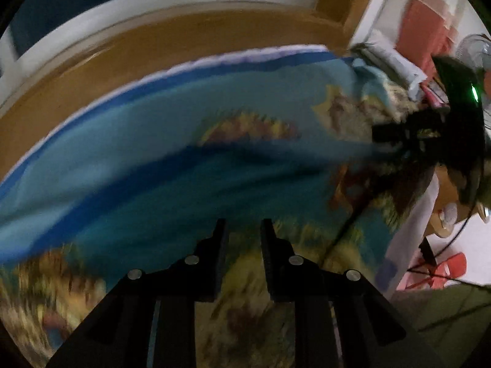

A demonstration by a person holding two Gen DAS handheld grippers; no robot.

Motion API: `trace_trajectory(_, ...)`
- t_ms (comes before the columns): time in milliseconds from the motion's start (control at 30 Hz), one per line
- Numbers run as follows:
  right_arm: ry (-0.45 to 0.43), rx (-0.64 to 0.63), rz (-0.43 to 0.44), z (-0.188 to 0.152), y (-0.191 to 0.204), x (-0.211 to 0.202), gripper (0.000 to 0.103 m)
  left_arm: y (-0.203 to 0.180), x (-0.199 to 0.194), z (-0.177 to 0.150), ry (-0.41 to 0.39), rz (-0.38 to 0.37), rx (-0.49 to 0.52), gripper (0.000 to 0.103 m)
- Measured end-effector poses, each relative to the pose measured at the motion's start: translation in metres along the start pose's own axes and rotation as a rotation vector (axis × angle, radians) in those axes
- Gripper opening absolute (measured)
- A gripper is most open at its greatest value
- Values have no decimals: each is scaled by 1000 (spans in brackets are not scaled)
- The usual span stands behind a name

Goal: Fold clothes

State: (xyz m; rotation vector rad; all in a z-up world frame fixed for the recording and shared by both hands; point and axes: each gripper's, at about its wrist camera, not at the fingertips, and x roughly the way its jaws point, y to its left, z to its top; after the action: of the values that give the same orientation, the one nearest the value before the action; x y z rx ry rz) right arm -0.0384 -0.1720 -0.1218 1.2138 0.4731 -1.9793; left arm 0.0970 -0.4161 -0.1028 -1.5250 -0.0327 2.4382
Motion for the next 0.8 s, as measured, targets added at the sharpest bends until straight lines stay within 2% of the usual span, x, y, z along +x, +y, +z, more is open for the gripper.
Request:
trace_trajectory(67, 4, -14, -19, -16, 4, -7, 20, -17, 11, 17, -13, -51, 43, 21)
trace_trajectory(133, 5, -41, -52, -31, 10, -14, 36, -35, 23, 28, -8, -105, 81, 21)
trace_trajectory(233, 4, -56, -81, -44, 11, -19, 47, -66, 41, 36, 22, -169, 155, 21)
trace_trajectory(367, 0, -57, -102, -53, 7, -21, 47, -97, 57, 34, 72, -210, 236, 21)
trace_trajectory(500, -5, -58, -123, -62, 4, -23, 47, -106, 64, 33, 92, -207, 250, 21)
trace_trajectory(600, -12, -66, -92, -60, 3, -22, 47, -109, 62, 39, 82, -231, 255, 21)
trace_trajectory(800, 21, -198, -80, -58, 20, -10, 47, -124, 69, 37, 119, -254, 334, 21)
